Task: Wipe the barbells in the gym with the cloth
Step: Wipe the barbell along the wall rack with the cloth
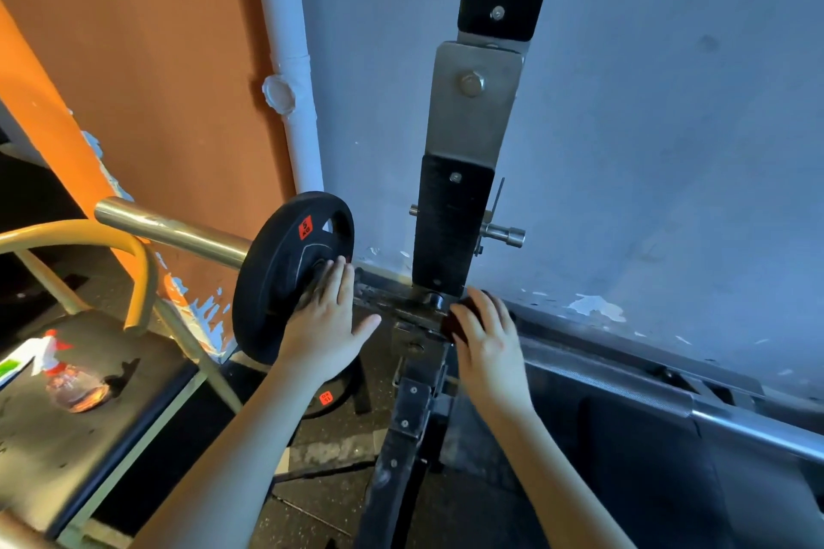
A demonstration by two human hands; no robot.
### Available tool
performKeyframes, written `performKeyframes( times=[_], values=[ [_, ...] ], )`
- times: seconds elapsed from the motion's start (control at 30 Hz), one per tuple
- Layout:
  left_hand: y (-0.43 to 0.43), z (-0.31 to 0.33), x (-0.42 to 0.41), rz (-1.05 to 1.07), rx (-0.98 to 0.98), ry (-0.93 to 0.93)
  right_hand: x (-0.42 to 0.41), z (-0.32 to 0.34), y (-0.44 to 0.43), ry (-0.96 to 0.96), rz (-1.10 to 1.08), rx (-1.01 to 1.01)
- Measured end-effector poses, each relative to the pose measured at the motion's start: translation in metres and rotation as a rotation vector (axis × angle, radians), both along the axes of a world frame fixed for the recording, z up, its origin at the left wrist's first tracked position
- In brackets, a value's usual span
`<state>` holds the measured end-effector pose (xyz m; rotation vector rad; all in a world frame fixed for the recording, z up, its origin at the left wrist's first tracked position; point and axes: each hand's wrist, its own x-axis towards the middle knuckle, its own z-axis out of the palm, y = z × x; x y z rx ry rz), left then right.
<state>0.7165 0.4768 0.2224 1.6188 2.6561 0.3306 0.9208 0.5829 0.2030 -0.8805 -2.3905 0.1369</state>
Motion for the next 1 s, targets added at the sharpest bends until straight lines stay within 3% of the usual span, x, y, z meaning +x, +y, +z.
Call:
performKeyframes(
  times=[0.13,0.27,0.37,0.47,0.57,0.7,0.9,1.0],
  values=[
    [-0.001,-0.002,0.002,0.010,-0.008,0.015,0.018,0.009,0.014,-0.080,0.106,-0.080],
    [-0.003,-0.001,0.002,0.004,0.009,0.008,0.055,0.000,0.009,-0.096,0.019,-0.004],
    [-0.004,-0.001,0.003,0.012,0.006,0.001,0.012,0.001,0.006,-0.112,-0.012,-0.001],
    [-0.006,-0.002,0.005,0.018,0.009,0.011,-0.030,0.007,-0.004,-0.109,0.098,0.015],
    [-0.008,-0.003,0.003,0.010,-0.002,0.040,-0.021,0.011,-0.004,-0.164,0.150,-0.044],
    [-0.012,-0.003,0.002,0.000,-0.013,0.055,0.003,0.006,-0.004,-0.100,0.109,0.012],
    [-0.016,-0.006,0.003,-0.020,-0.017,0.060,-0.087,0.011,-0.028,-0.091,0.193,0.024],
    [-0.020,-0.004,-0.001,-0.038,-0.025,0.056,-0.074,0.013,-0.026,-0.122,0.190,-0.029]
  ],
)
